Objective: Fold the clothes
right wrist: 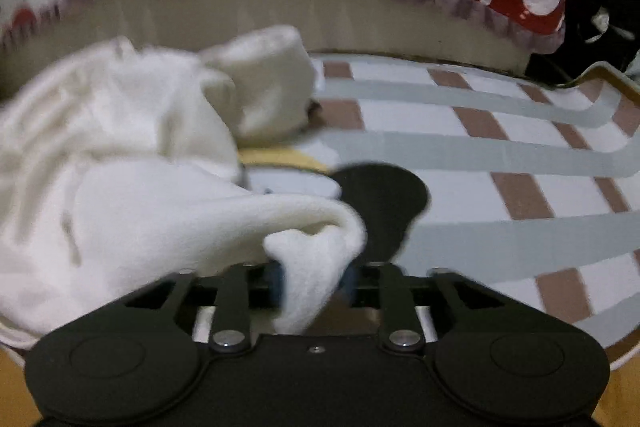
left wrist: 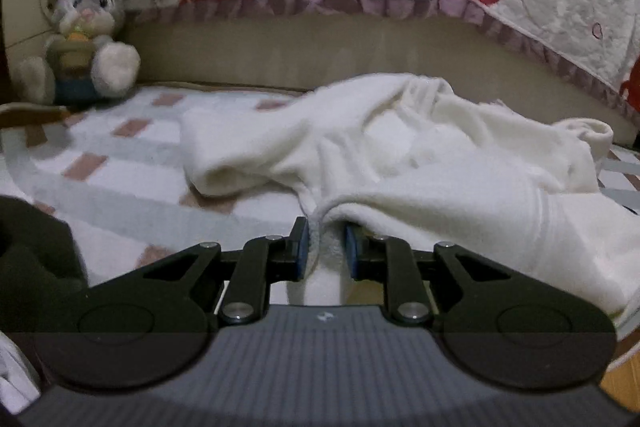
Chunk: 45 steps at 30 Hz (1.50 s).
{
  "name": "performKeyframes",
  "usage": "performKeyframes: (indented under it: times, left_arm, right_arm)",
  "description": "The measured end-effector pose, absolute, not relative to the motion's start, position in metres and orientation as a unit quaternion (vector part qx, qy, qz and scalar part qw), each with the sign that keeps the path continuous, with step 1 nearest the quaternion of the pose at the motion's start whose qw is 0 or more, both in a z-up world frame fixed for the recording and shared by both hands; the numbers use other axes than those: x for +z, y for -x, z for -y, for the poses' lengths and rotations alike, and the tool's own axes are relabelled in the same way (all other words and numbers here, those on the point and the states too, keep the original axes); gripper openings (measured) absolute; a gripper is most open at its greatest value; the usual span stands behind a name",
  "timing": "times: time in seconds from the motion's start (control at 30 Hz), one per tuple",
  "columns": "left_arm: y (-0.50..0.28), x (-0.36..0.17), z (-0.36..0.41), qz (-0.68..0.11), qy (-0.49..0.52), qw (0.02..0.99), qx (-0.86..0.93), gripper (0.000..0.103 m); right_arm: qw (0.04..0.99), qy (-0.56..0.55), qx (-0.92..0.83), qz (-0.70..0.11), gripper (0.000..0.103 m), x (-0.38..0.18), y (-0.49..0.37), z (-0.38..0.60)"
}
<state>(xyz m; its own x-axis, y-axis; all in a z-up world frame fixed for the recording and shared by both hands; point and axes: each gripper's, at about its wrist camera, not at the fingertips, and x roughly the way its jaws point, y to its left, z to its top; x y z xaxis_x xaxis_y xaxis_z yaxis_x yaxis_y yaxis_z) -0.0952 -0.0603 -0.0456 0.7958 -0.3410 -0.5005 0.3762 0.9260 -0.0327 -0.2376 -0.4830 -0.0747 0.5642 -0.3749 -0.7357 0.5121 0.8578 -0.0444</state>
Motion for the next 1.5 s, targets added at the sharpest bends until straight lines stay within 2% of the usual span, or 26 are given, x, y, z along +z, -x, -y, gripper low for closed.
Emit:
performKeyframes:
  times: [0.03,0.13,0.27,0.4,0.6,0.67,0.77,0.9,0.97,1.1,1.13,1.2,1.23,1.27,1.37,1.5]
  left_arm:
    - [0.096,-0.043,0.060,-0.242,-0.042,0.951,-0.187,0.019]
    - [0.101,-0.036,0.063,-0.208,-0.055,0.958,-0.188,0.019]
    - [0.099,-0.036,0.066,-0.219,-0.042,0.952,-0.209,0.019]
    - [0.087,-0.038,0.069,-0.232,-0.028,0.949,-0.210,0.019]
    - [0.071,-0.038,0.048,-0.270,0.065,0.935,-0.221,0.019]
    - [0.066,-0.040,0.044,-0.290,0.084,0.927,-0.220,0.019]
    - [0.063,-0.044,0.044,-0.297,0.080,0.926,-0.219,0.019]
    - [0.063,-0.047,0.048,-0.300,0.079,0.924,-0.223,0.019]
    - [0.063,-0.048,0.048,-0.297,0.076,0.925,-0.224,0.019]
    - [0.061,-0.050,0.045,-0.300,0.080,0.925,-0.218,0.019]
    - [0.060,-0.051,0.045,-0.300,0.081,0.925,-0.216,0.019]
    - [0.060,-0.052,0.047,-0.303,0.074,0.926,-0.214,0.020]
    - [0.059,-0.052,0.048,-0.304,0.070,0.926,-0.213,0.020]
    - [0.059,-0.053,0.049,-0.306,0.067,0.925,-0.214,0.020]
    - [0.060,-0.054,0.054,-0.309,0.053,0.924,-0.220,0.021]
    - [0.063,-0.058,0.065,-0.325,0.037,0.912,-0.247,0.025]
  right_arm:
    - [0.878,-0.058,-0.259,-0.399,0.043,-0.078,0.238,0.479]
    - [0.887,0.002,-0.248,-0.389,0.044,-0.076,0.249,0.467]
    - [0.905,0.064,-0.201,-0.368,0.042,-0.064,0.267,0.454]
    - [0.929,-0.064,-0.042,-0.362,0.039,-0.050,0.290,0.454]
    - [0.927,0.019,-0.030,-0.372,0.039,-0.040,0.296,0.415]
    - [0.931,0.010,0.000,-0.364,0.045,-0.032,0.294,0.416]
    - [0.934,-0.023,0.012,-0.358,0.046,-0.032,0.283,0.429]
    - [0.913,0.126,0.018,-0.387,0.049,-0.057,0.260,0.394]
    - [0.902,0.186,0.025,-0.390,0.059,-0.071,0.250,0.374]
    - [0.874,0.314,0.049,-0.367,0.064,-0.101,0.235,0.340]
    - [0.865,0.345,0.051,-0.360,0.063,-0.107,0.231,0.335]
    - [0.868,0.353,0.034,-0.347,0.053,-0.104,0.221,0.339]
    - [0.884,0.319,0.022,-0.341,0.032,-0.093,0.215,0.348]
    - [0.898,0.285,0.011,-0.335,0.020,-0.082,0.210,0.358]
    - [0.935,0.159,-0.009,-0.318,0.013,-0.046,0.197,0.389]
    - [0.950,0.076,-0.086,-0.290,0.009,-0.017,0.182,0.423]
